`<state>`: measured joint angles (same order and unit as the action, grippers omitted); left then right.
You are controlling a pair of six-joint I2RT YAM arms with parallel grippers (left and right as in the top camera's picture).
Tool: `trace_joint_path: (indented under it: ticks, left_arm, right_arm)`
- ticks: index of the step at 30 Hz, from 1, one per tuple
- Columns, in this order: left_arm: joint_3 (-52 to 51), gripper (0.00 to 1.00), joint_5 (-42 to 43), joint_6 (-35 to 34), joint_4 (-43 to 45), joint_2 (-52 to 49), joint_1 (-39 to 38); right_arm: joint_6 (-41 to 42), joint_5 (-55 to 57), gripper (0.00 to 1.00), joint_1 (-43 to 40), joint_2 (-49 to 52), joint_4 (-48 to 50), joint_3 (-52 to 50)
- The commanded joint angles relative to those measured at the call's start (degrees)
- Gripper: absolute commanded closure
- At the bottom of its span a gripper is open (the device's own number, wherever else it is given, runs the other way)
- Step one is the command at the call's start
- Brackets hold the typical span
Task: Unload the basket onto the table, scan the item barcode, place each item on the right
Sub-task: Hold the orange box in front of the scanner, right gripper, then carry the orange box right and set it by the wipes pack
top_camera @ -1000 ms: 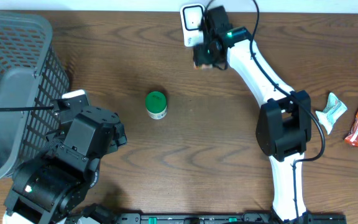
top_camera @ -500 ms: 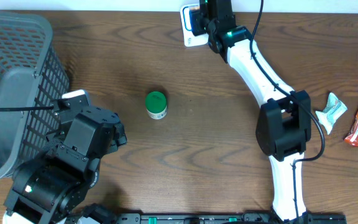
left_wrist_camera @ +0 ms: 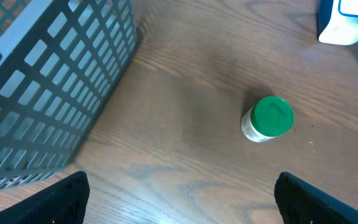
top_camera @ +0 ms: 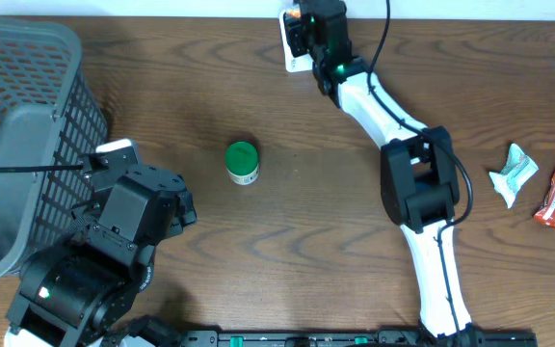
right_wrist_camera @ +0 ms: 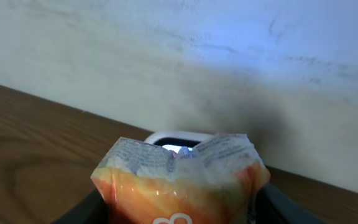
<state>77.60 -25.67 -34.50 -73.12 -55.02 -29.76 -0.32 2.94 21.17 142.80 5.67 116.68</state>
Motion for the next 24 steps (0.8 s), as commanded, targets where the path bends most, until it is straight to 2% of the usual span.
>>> trace_joint_path:
  ticks: [1,7,24]
  left_arm:
    - [0.35,0.04,-0.94,0.33,-0.17,0.04,0.22]
    - [0.35,0.05,-0.94,0.33,-0.17,0.04,0.22]
    - [0.35,0.05,-0.94,0.33,-0.17,0.04,0.22]
  right_arm:
    - [-0.57,2.16,0.5,-0.72,2.12,2.93,0.57]
    - [-0.59,4.74,0.49,-0.72,6.1,8.28,0.57]
    - [-0.59,4.74,0.48,-0.83,6.21,2.82,0.61]
